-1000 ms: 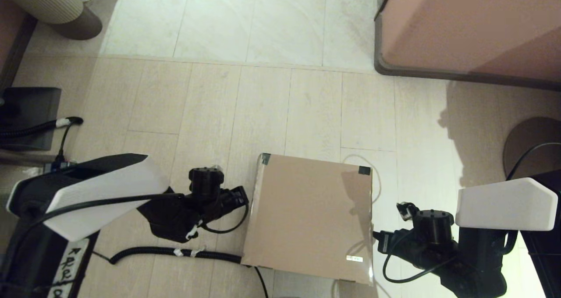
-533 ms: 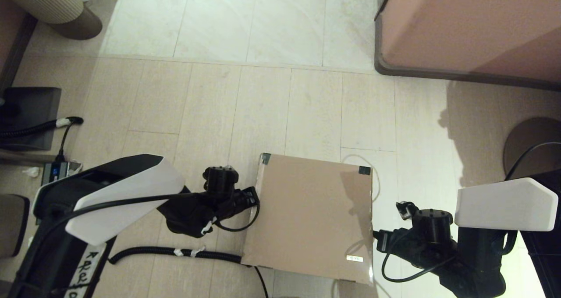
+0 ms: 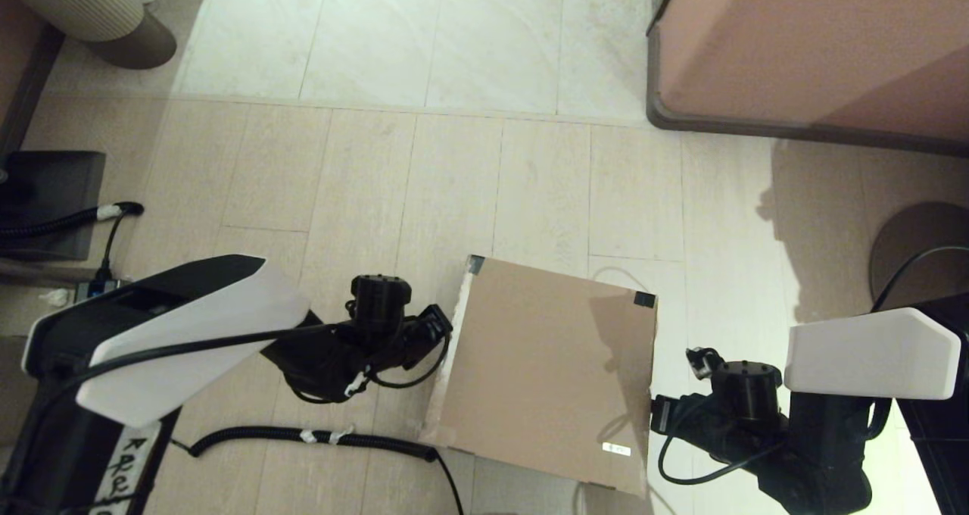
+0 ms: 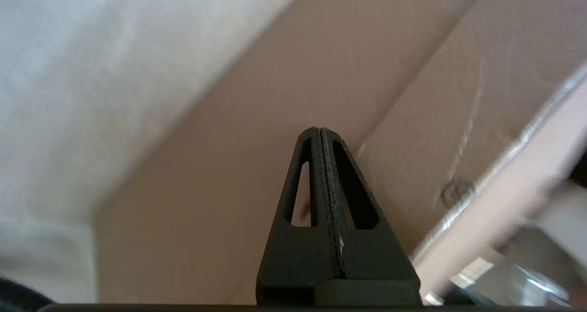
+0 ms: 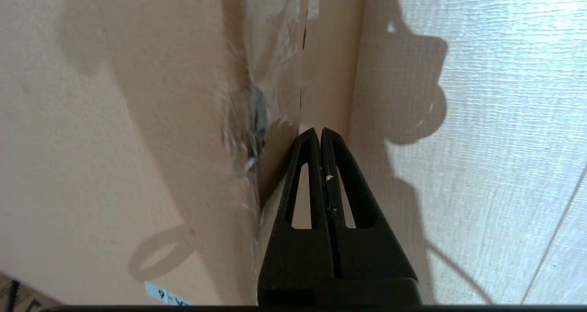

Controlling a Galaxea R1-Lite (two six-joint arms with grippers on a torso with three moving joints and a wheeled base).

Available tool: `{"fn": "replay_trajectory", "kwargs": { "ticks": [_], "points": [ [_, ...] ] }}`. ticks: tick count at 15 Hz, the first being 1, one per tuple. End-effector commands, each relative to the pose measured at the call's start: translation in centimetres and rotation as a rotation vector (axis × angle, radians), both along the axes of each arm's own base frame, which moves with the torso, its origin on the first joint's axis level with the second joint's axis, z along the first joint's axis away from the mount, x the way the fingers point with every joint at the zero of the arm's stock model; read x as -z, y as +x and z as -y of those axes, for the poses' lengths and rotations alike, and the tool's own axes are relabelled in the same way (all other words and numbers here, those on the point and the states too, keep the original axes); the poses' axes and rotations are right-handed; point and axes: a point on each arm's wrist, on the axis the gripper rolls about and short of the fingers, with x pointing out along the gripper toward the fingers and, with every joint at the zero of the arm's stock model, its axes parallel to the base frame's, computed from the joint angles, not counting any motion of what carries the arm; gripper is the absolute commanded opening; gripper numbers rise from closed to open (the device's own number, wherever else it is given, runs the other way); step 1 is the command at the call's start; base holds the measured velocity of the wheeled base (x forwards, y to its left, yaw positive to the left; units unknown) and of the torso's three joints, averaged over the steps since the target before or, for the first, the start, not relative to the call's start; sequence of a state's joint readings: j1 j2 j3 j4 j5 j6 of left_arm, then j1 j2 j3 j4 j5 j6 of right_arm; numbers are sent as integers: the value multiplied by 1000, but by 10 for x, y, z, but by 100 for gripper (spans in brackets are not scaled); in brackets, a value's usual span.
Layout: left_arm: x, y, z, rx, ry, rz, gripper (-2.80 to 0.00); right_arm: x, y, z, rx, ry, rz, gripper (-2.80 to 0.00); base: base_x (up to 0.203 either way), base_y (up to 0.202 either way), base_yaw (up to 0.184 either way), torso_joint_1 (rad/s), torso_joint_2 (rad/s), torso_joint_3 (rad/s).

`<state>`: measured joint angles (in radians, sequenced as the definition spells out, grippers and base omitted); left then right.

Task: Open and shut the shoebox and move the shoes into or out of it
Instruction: Open the shoe box

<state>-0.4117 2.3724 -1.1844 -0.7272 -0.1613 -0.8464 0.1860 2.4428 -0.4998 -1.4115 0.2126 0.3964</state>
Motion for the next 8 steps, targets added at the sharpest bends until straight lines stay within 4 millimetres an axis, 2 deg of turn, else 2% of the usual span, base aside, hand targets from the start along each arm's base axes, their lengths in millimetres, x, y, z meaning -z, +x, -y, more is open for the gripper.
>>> {"fn": "replay_trajectory", "kwargs": {
  "ticks": [1,4,8],
  "points": [
    [-13,-5,-3,12,-37,2,-280,0,0,0,-2,4,6,-280,0,0,0,0,0,0],
    [-13,-17,-10,41,-43,-37,-280,-1,2,0,2,6,13,-280,0,0,0,0,0,0],
    [-19,-22,-12,44,-46,-33,-280,-5,-2,1,10,18,11,-280,0,0,0,0,0,0]
  ]
}}
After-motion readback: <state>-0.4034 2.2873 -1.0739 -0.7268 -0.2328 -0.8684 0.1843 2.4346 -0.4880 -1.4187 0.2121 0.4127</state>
